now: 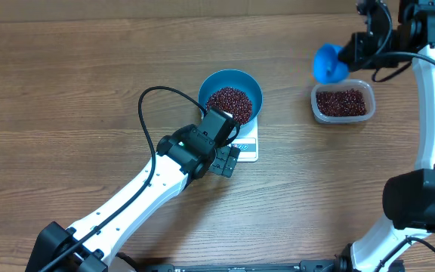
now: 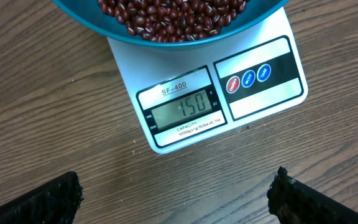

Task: Scoop item into bowl and weigh 150g on scale
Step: 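Carry the blue scoop with the right gripper back to the bean tub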

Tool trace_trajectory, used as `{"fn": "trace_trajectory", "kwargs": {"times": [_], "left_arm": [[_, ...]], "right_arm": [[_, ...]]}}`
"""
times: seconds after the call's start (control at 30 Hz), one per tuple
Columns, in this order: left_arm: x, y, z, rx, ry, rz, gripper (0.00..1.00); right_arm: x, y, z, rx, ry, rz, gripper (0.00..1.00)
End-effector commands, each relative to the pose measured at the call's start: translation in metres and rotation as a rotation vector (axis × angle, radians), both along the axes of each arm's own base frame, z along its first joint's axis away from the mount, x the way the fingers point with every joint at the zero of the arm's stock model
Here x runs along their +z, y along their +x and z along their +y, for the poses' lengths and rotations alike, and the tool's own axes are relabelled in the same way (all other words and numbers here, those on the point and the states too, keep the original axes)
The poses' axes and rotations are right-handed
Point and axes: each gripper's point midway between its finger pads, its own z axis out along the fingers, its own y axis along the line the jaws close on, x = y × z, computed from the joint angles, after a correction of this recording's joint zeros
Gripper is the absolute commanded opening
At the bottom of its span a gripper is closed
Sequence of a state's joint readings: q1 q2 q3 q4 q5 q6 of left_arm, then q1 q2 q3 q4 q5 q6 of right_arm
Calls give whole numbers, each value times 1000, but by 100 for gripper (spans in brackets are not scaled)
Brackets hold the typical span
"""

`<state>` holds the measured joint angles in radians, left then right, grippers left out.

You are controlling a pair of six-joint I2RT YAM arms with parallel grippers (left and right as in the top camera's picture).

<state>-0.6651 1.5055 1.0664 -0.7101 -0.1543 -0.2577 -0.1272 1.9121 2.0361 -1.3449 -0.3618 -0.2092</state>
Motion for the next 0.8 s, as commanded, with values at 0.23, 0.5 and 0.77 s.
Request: {"fn": "trace_trajectory", "kwargs": {"times": [0.23, 0.5, 0.77], "left_arm": [[-4, 0, 3, -7, 16, 3, 100], [-4, 0, 3, -7, 16, 3, 100], [-4, 0, 3, -7, 16, 3, 100]], "right_arm": [[-40, -8, -42, -97, -144, 74, 4], [-59, -9, -54, -117, -206, 97, 7], [-64, -6, -54, -118, -208, 98, 7]]}}
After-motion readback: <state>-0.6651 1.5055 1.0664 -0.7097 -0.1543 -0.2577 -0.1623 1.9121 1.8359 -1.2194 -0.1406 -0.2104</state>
